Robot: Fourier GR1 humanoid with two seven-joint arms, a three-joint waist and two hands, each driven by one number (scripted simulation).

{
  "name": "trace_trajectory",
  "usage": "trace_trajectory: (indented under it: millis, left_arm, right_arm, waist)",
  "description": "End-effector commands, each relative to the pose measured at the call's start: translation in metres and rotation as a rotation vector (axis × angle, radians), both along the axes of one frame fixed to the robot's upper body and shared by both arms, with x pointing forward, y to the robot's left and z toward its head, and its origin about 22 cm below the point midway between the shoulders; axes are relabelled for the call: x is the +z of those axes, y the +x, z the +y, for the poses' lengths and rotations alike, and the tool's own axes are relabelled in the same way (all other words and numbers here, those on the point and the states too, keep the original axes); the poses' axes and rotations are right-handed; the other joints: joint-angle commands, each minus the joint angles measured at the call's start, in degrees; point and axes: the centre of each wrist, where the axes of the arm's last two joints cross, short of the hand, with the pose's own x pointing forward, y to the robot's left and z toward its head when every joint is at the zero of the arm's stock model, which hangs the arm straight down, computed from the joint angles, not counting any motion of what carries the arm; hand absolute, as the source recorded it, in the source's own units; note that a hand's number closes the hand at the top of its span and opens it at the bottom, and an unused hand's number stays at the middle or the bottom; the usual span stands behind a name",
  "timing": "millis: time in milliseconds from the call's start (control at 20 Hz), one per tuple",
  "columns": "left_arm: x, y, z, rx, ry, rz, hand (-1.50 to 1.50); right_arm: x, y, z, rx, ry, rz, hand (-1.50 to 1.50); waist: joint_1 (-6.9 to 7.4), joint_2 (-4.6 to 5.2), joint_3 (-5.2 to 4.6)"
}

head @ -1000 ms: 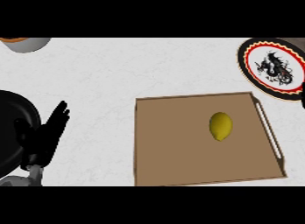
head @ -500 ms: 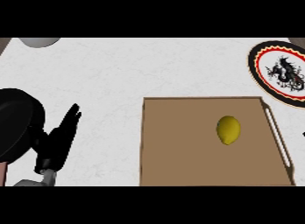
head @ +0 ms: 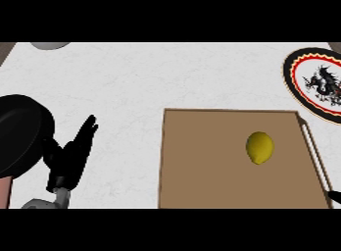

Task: Pick the lemon from the tray and place it in the plate

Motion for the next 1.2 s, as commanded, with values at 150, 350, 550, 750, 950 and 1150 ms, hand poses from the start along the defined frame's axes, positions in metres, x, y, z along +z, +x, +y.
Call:
trace_trajectory:
  millis: [150,350,550,750,950,1150]
  left_arm:
    - [-0.012,0.0,-0.004,-0.023,-0.027,0.053,0.0]
    - [-0.008,0.001,-0.01,-0.032,-0.022,0.066,0.0]
    - [-0.002,-0.002,-0.025,-0.034,-0.01,0.061,0.0]
    - [-0.012,-0.012,-0.009,-0.026,-0.019,0.081,0.0]
    - [-0.009,-0.003,-0.02,-0.012,-0.013,0.079,0.0]
    - [0.004,-0.007,0.0,-0.023,-0.005,0.074,0.0]
  right_arm:
    - [0.018,0.026,0.039,-0.024,-0.047,0.215,-1.5]
    - [0.011,0.045,0.064,-0.011,-0.041,0.243,-1.5]
    - [-0.01,0.06,0.09,-0.042,-0.08,0.295,-1.5]
    - [-0.017,0.063,0.096,-0.002,-0.016,0.358,-1.5]
    - [-0.026,0.072,0.106,0.009,0.029,0.368,-1.5]
    - [-0.035,0.082,0.114,0.009,-0.007,0.364,-1.5]
  waist:
    - [1.43,0.49,-0.18]
    - [1.08,0.35,-0.1]
    - [1.35,0.35,-0.11]
    - [0.71,0.2,-0.07]
    - [0.33,0.18,-0.05]
    - [0.43,0.14,-0.04]
